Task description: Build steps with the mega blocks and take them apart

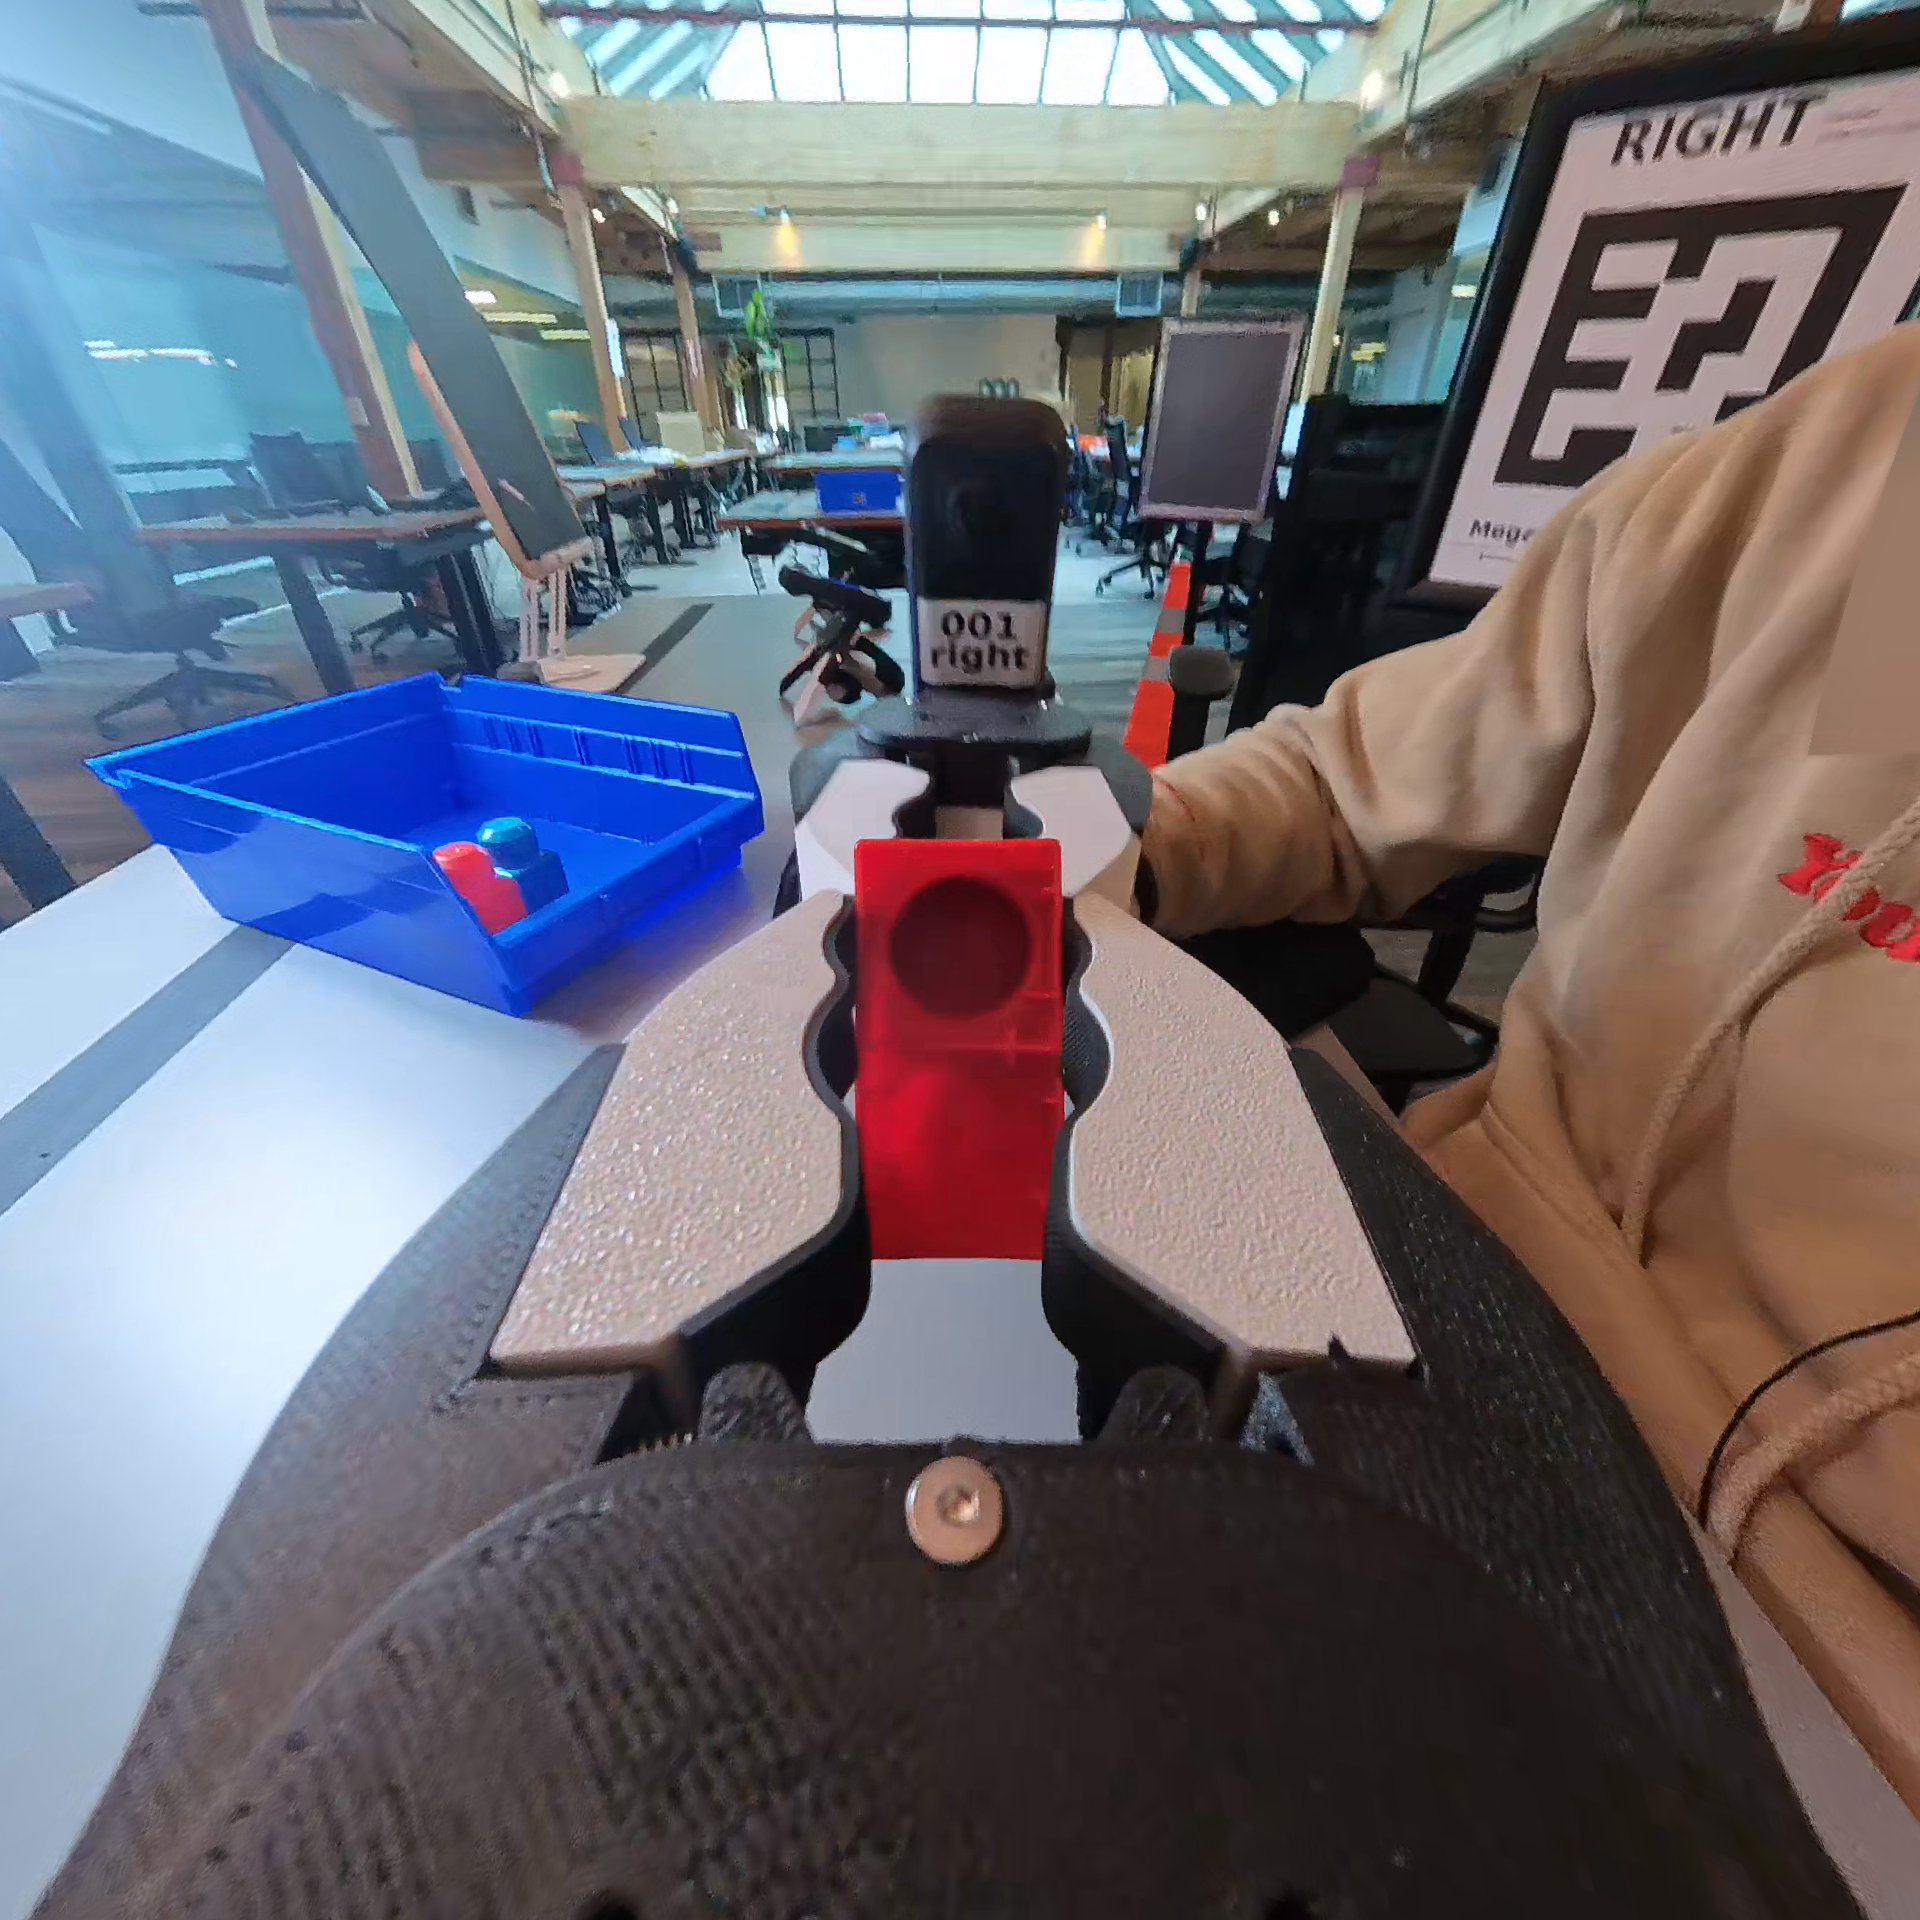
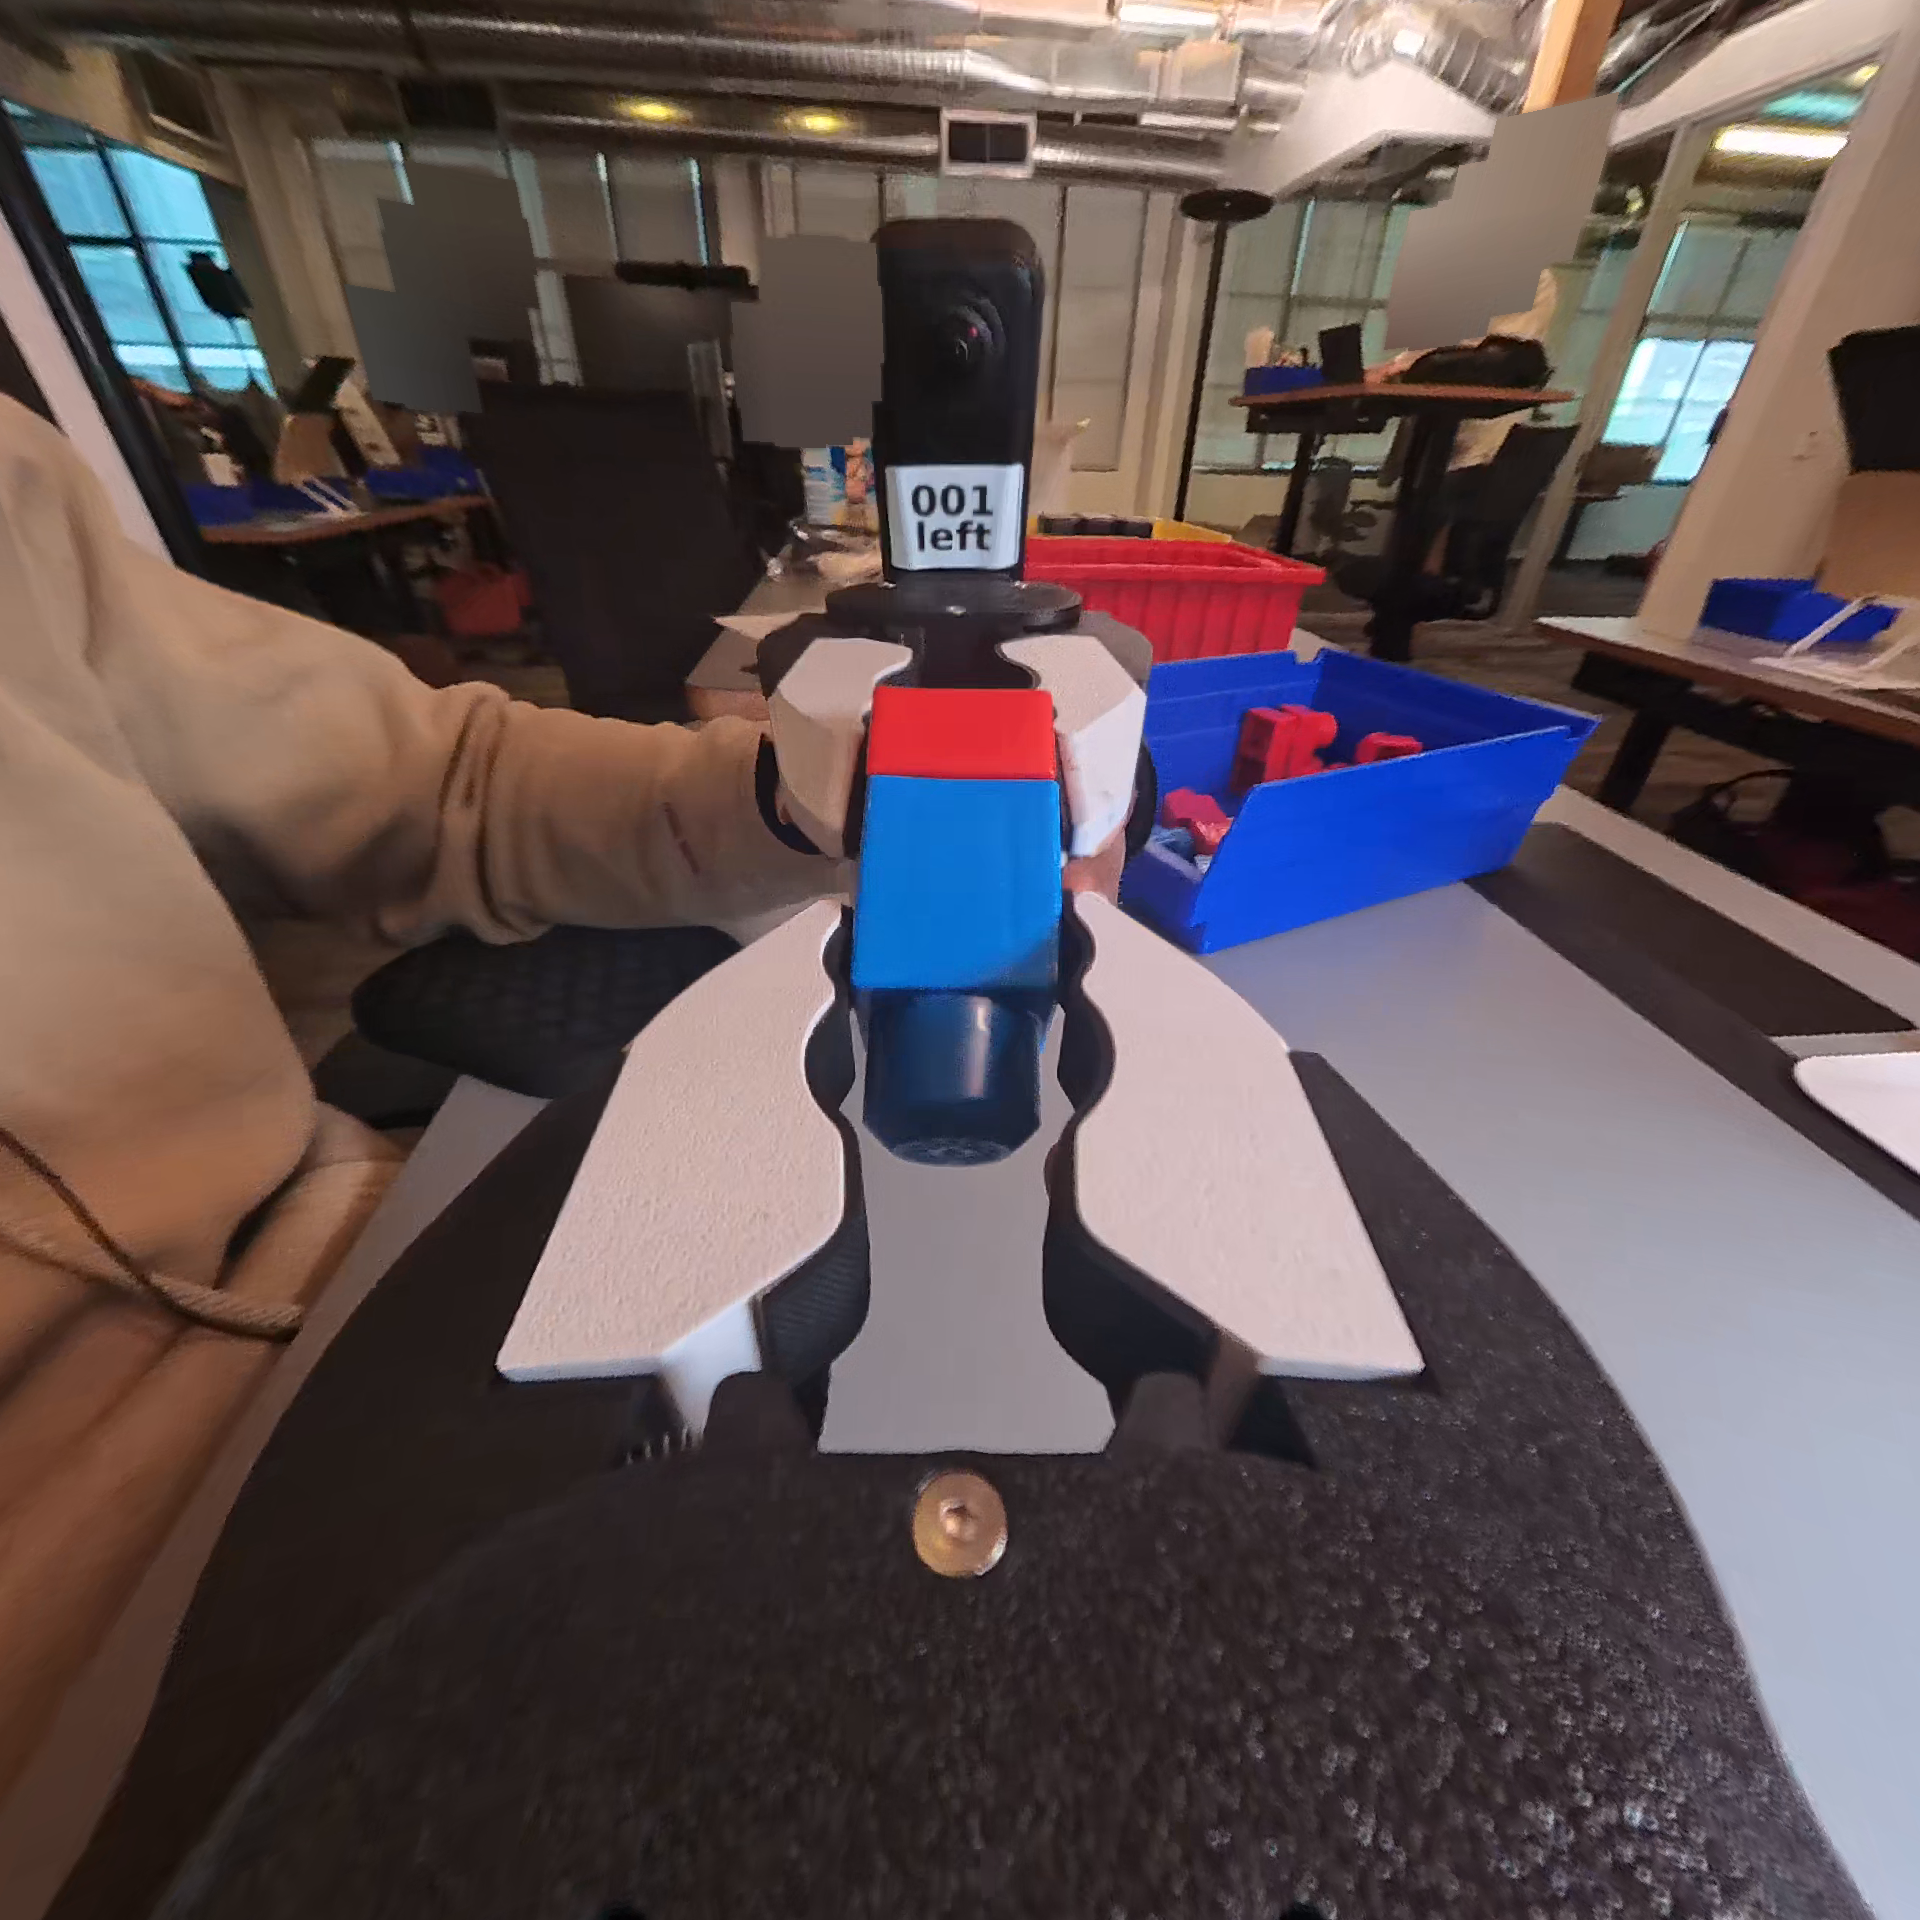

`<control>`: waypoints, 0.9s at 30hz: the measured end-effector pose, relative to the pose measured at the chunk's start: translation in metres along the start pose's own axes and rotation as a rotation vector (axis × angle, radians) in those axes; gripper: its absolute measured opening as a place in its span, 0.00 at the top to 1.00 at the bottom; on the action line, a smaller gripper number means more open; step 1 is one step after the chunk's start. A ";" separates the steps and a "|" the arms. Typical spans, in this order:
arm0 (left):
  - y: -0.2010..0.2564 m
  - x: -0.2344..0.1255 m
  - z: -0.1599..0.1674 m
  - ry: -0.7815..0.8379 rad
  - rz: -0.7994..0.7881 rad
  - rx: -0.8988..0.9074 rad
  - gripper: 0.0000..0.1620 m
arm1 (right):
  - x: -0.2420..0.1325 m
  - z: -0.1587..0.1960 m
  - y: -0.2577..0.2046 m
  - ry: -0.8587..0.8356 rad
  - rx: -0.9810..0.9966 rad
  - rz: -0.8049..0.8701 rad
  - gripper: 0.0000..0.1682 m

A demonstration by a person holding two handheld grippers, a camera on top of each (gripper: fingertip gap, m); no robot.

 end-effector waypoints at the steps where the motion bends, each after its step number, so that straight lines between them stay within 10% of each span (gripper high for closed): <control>1: 0.001 0.000 0.003 -0.028 0.003 0.021 0.77 | -0.001 0.000 -0.002 -0.019 0.013 -0.019 0.78; 12: 0.013 0.002 0.021 -0.156 0.061 0.110 0.77 | 0.010 0.033 -0.008 -0.238 0.034 -0.067 0.78; 27: -0.019 0.002 0.019 -0.027 -0.045 -0.066 0.77 | -0.020 -0.010 0.020 0.073 0.091 0.069 0.76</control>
Point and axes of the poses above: each gripper's, where its closed fingertips meet, x out along the fingers, z out of its underside, y = z × x across the jaws, the point moved 3 cm from there along -x, back along the fingers, and after that the axes turned 14 degrees about -z, right-handed, at the moved point
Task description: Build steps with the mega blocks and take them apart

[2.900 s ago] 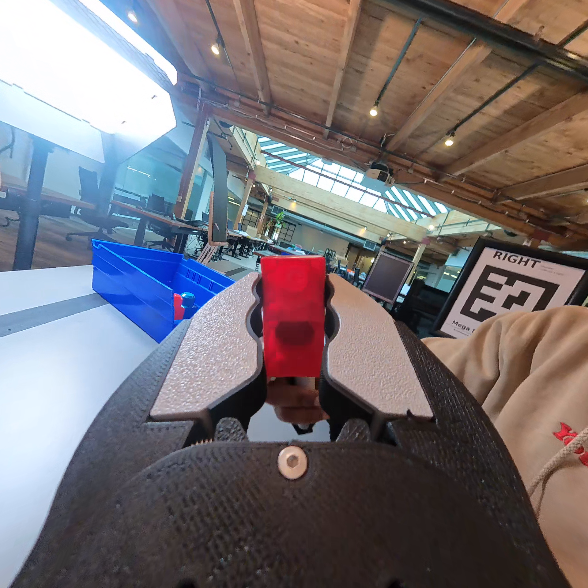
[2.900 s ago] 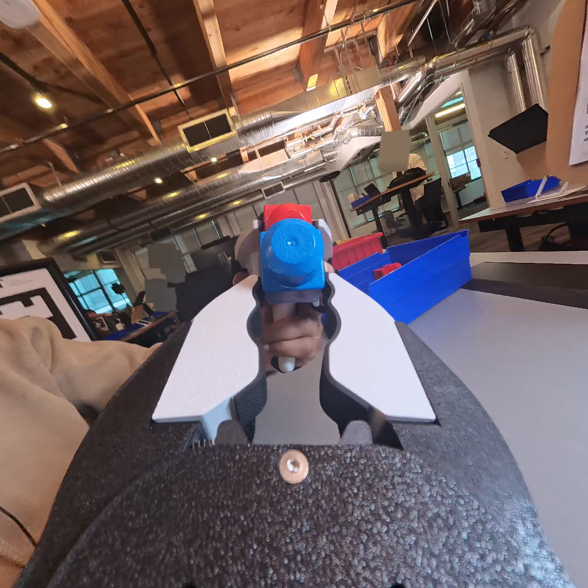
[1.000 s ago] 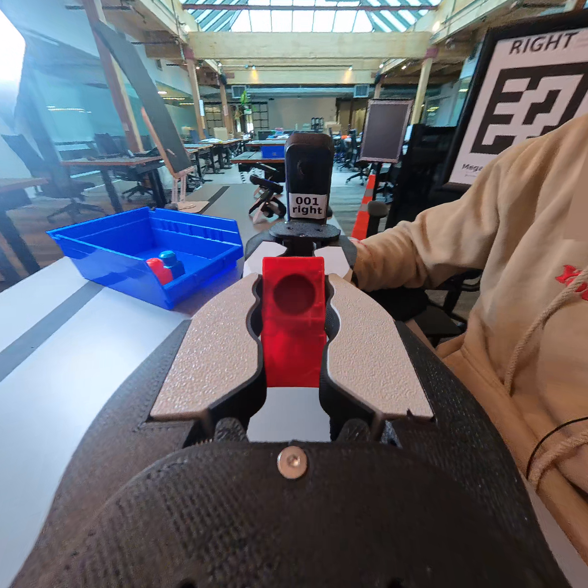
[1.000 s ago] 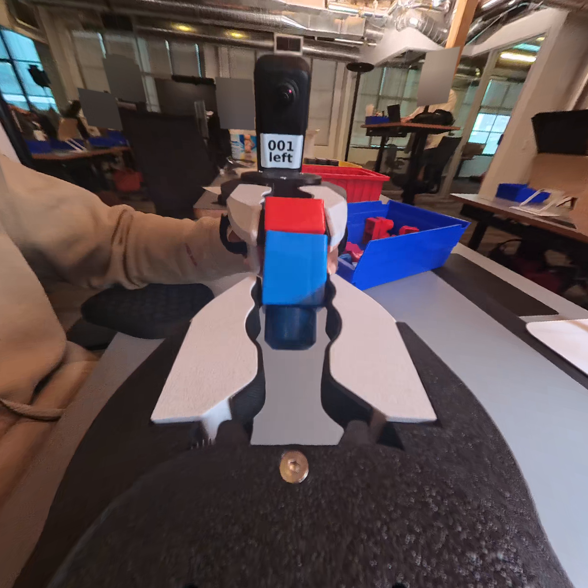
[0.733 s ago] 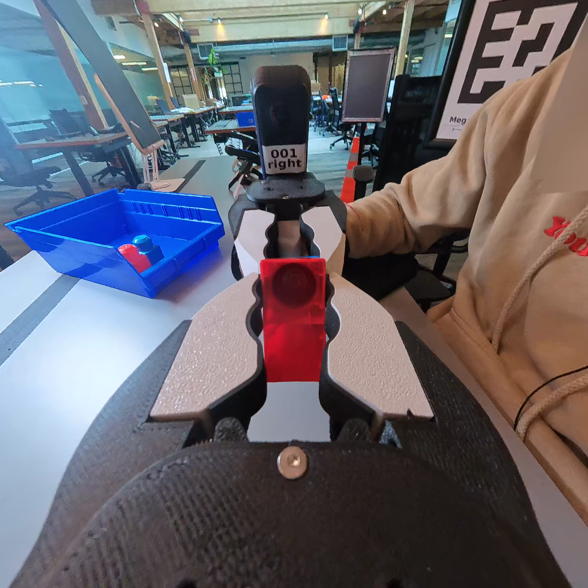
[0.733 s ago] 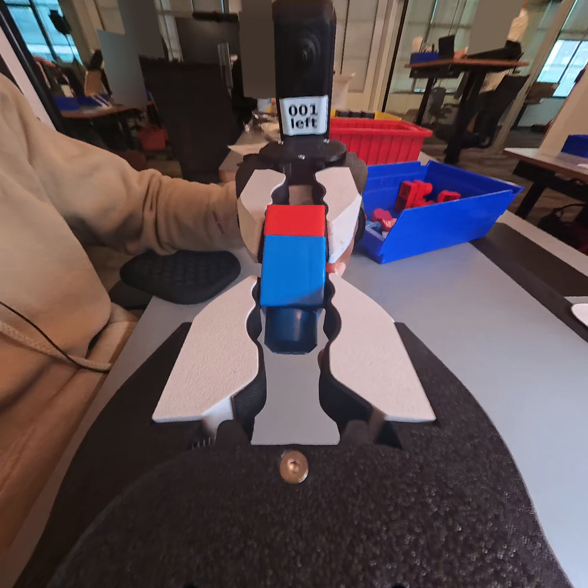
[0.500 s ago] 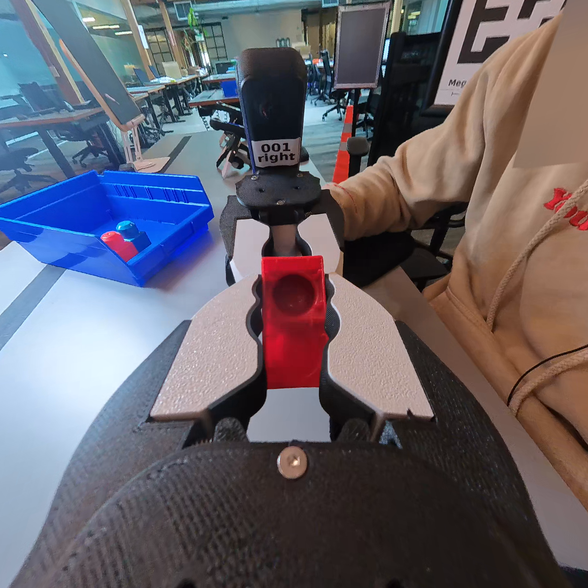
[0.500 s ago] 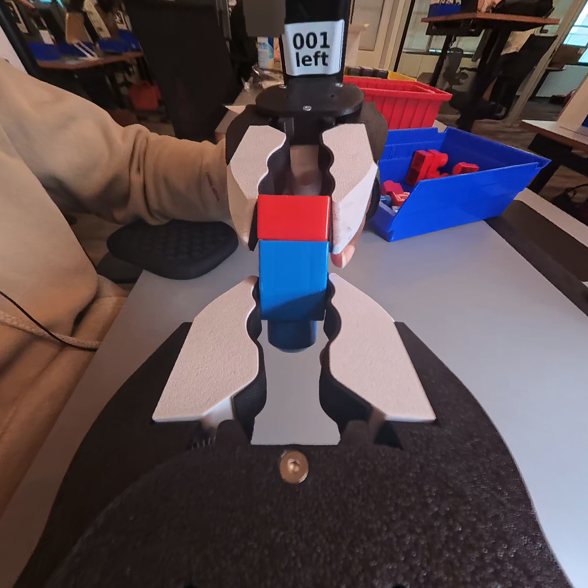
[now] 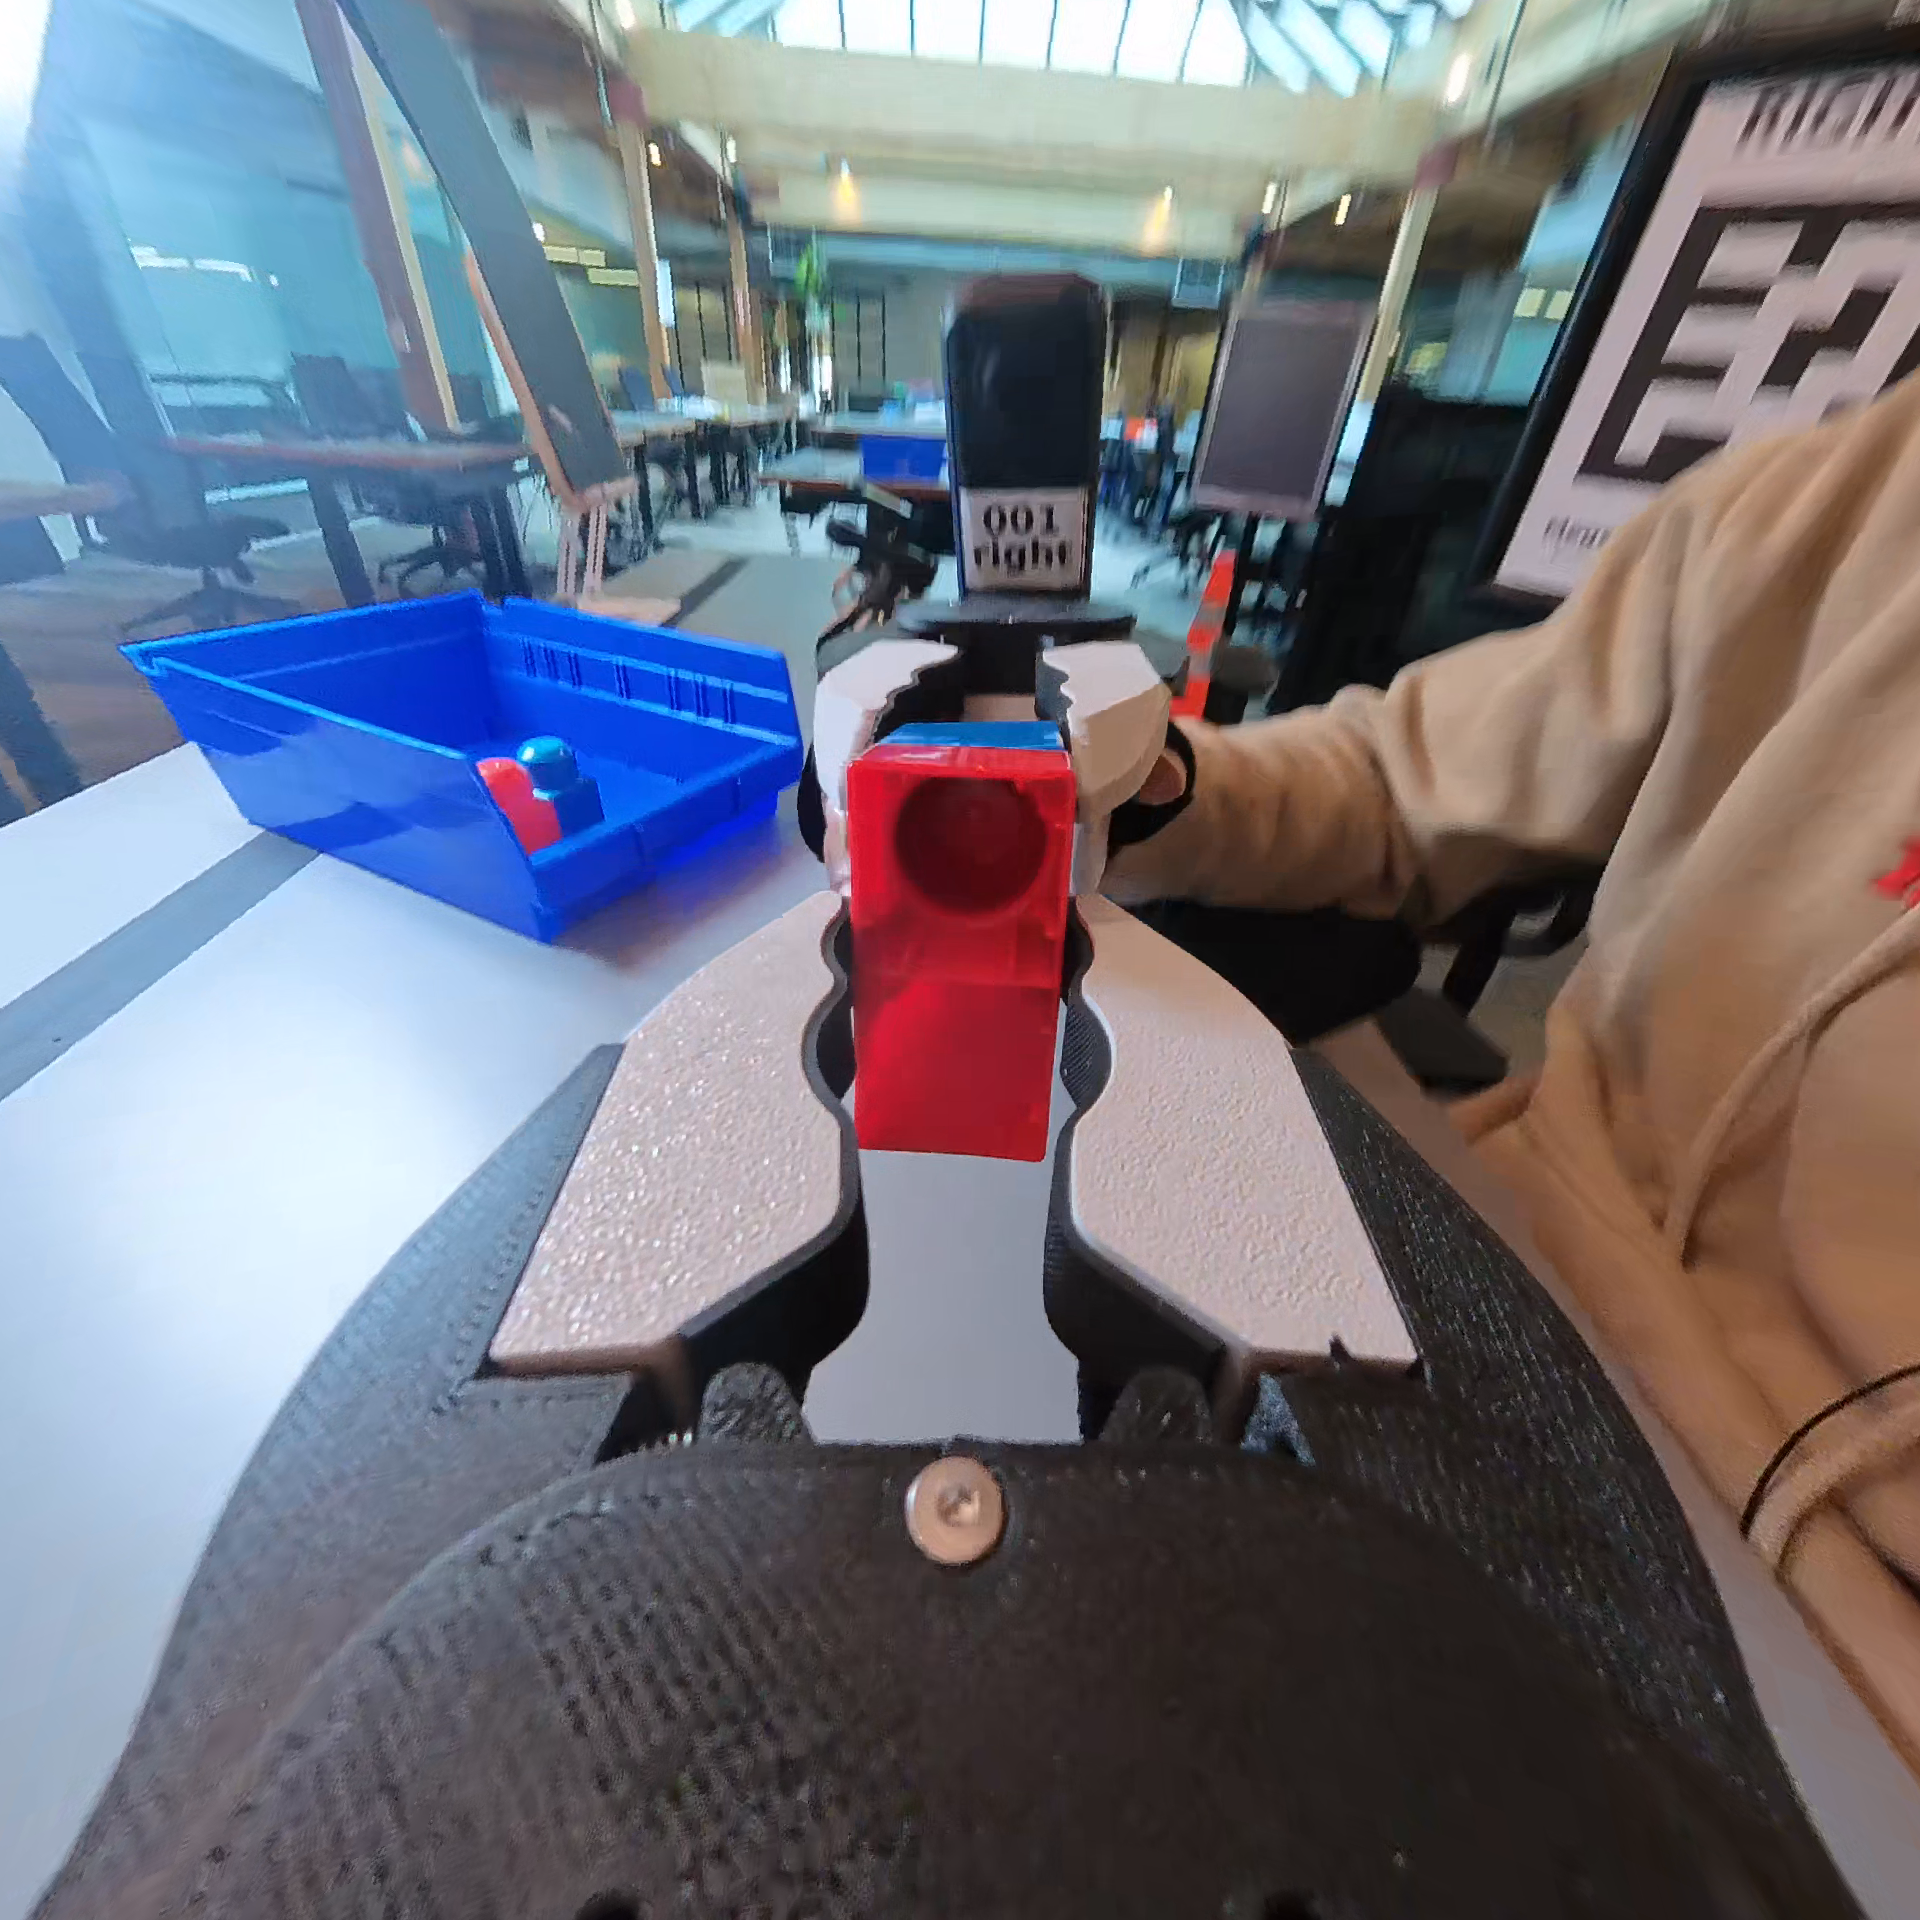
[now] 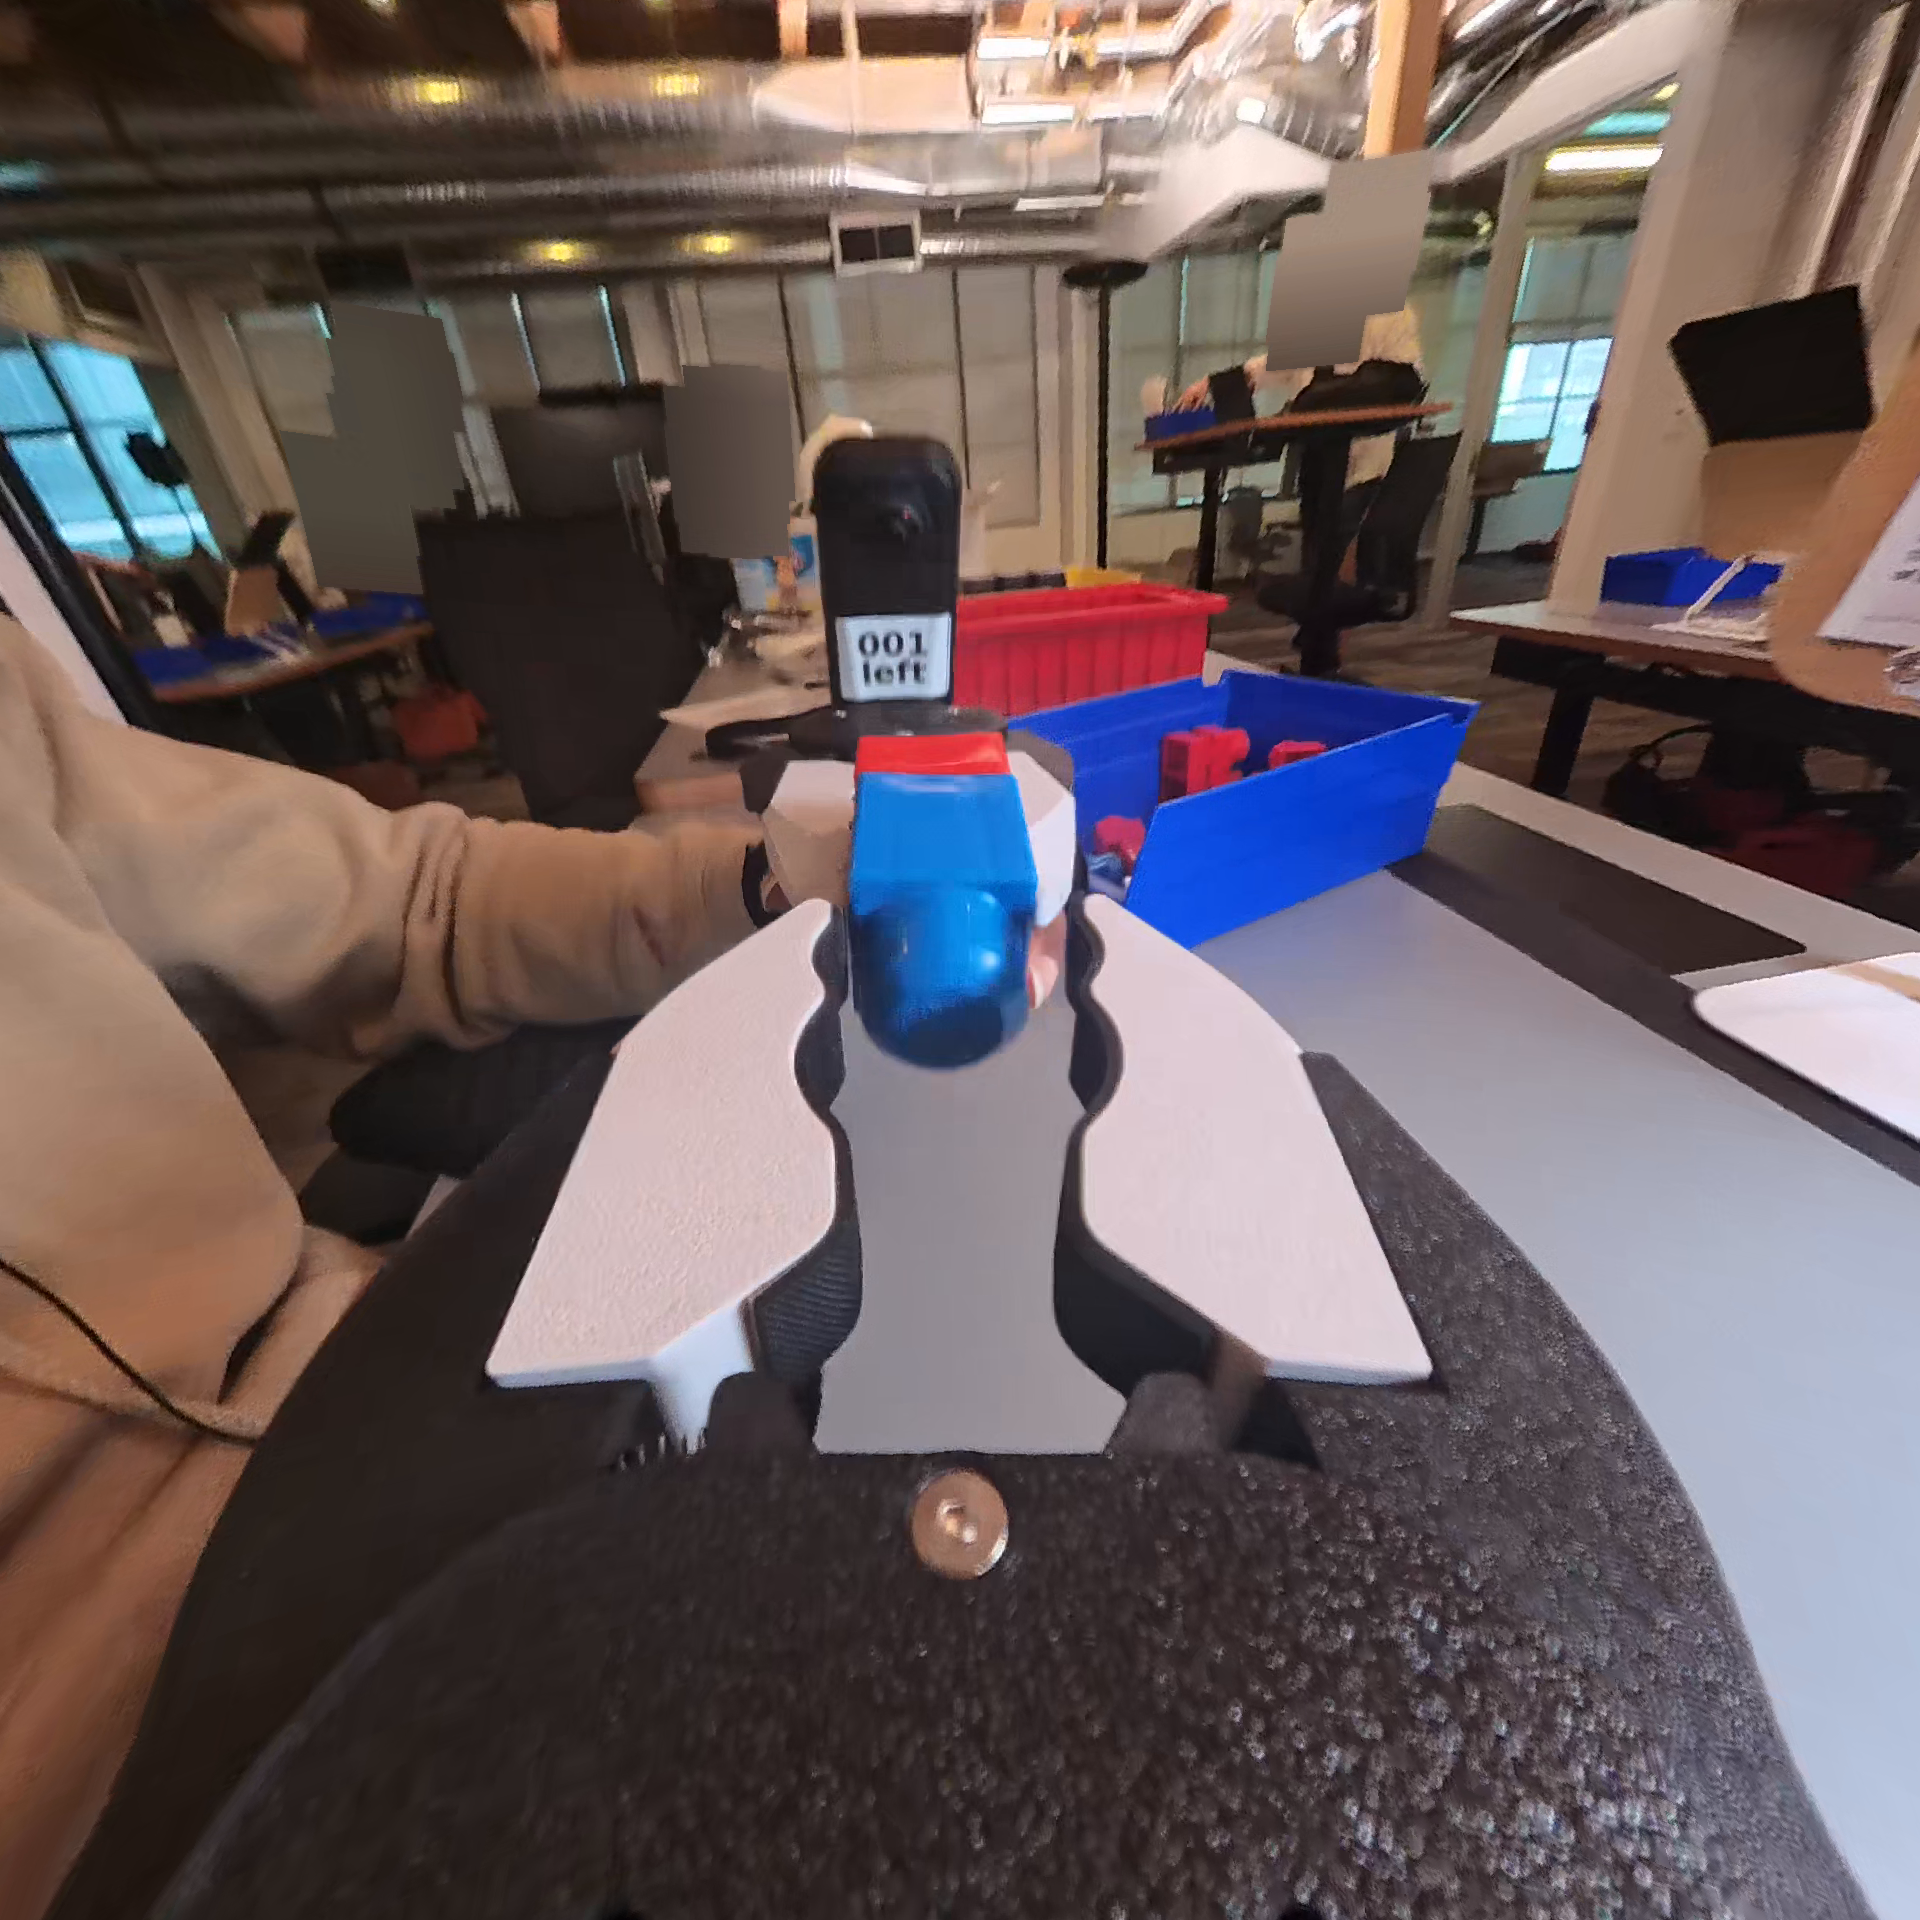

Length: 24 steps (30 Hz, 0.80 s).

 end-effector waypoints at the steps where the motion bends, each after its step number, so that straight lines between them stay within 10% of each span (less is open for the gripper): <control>1: -0.003 -0.002 -0.003 0.036 0.004 -0.044 0.77 | -0.004 -0.003 0.002 0.023 0.002 0.011 0.75; 14: -0.013 0.013 0.004 0.056 -0.097 -0.050 0.75 | -0.026 -0.025 0.014 -0.129 -0.037 0.088 0.81; 20: -0.036 0.011 0.014 0.008 -0.231 -0.039 0.80 | -0.161 -0.101 0.103 -0.423 0.005 0.681 0.81; 24: -0.036 0.016 0.025 -0.039 -0.242 -0.011 0.82 | -0.267 -0.064 0.161 -0.891 0.202 0.910 0.80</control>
Point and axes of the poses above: each gripper's, where its closed fingertips meet, x out along the fingers, z out of its underside, y = z × x across the jaws, the point moved 3 cm from there along -x, back along the fingers, and after that the axes turned 14 degrees about -z, right-handed, at the moved point
